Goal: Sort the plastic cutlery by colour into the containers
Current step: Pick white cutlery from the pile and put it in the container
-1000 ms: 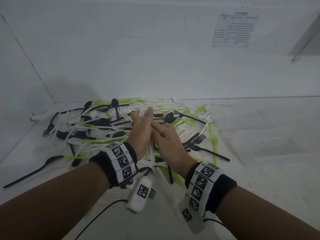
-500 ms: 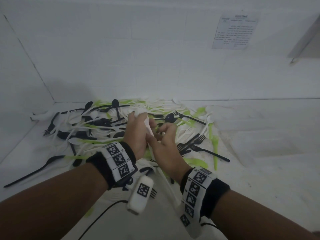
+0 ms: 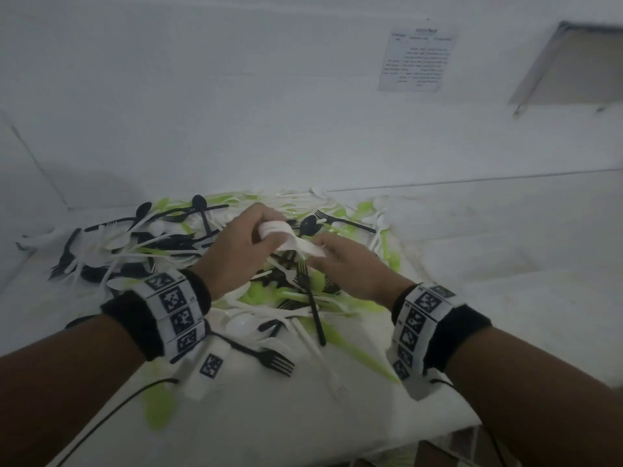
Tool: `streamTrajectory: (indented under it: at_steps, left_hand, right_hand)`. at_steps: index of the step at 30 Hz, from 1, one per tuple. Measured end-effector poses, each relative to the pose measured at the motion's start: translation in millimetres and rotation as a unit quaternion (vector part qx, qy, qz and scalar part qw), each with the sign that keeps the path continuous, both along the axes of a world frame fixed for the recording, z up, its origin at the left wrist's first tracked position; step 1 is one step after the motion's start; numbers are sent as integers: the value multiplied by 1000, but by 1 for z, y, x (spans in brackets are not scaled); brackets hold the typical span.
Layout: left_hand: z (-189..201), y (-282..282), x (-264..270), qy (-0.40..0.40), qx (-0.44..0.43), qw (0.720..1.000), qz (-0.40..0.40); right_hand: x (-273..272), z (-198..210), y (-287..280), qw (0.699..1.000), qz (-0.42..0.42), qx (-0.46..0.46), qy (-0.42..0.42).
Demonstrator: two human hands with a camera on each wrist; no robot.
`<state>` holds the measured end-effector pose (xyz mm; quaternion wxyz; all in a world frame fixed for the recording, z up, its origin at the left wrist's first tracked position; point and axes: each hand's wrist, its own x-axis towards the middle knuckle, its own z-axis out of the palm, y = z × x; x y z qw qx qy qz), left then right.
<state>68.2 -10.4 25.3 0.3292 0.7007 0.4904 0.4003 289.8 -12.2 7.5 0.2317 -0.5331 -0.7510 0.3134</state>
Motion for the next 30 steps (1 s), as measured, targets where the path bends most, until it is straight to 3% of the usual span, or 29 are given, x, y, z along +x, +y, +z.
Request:
streamTrajectory:
  at_steps: [3,7,15,23,30]
  left_hand:
    - [0,0,10,137,77,986,-63]
    - [-8,7,54,232,142,957,-101]
    - [-20,36,166,223,133,958,-120]
    - [-38,57,307,199,52,971,-120]
    - [-69,74,350,335,20,940,-60]
  right_hand:
    - [30,10,0,974,-16,141,-178]
    - [68,18,-1,946,-37,177,-268]
    - [174,-3,16,950,-62,178,-248]
    - [305,-25,44,964,23,130,-229]
    - [360,-50,79,973,111,2,-203]
